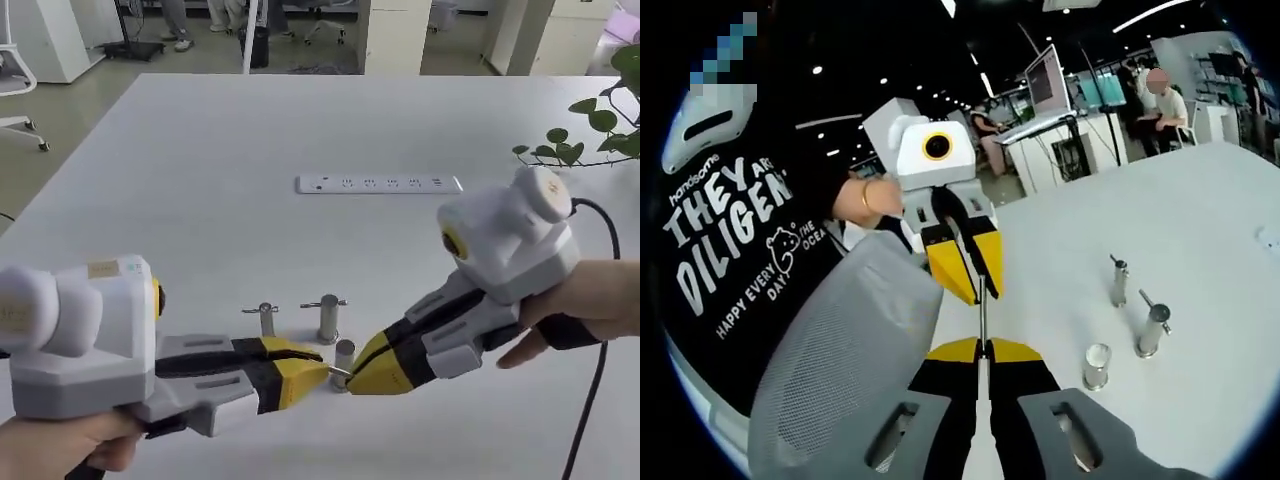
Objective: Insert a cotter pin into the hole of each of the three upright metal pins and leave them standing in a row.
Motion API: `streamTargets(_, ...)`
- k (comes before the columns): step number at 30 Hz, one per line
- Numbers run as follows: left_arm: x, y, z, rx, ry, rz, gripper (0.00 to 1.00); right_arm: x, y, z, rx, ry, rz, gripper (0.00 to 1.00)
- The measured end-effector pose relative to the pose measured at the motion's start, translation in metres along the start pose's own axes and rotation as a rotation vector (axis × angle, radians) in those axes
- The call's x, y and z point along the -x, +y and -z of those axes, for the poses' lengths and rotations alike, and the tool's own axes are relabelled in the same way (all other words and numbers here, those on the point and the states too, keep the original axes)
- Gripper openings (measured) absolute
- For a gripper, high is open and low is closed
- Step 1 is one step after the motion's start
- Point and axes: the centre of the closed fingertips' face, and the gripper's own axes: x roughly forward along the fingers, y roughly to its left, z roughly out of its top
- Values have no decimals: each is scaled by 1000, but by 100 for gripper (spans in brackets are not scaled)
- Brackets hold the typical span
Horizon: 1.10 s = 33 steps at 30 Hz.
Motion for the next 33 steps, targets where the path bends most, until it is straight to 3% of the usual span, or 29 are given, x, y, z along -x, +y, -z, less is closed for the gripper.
streamTargets(16, -3, 29, 8, -78, 19, -145, 17, 13, -28, 16, 42, 81, 121, 0)
streamTargets(26, -16, 46, 22, -151, 87, -252, 22, 22, -42, 28, 105, 165, 179, 0)
streamTargets(33, -26, 60, 28, -143, 95, -314, 23, 25, -49, 36, 116, 198, 193, 0)
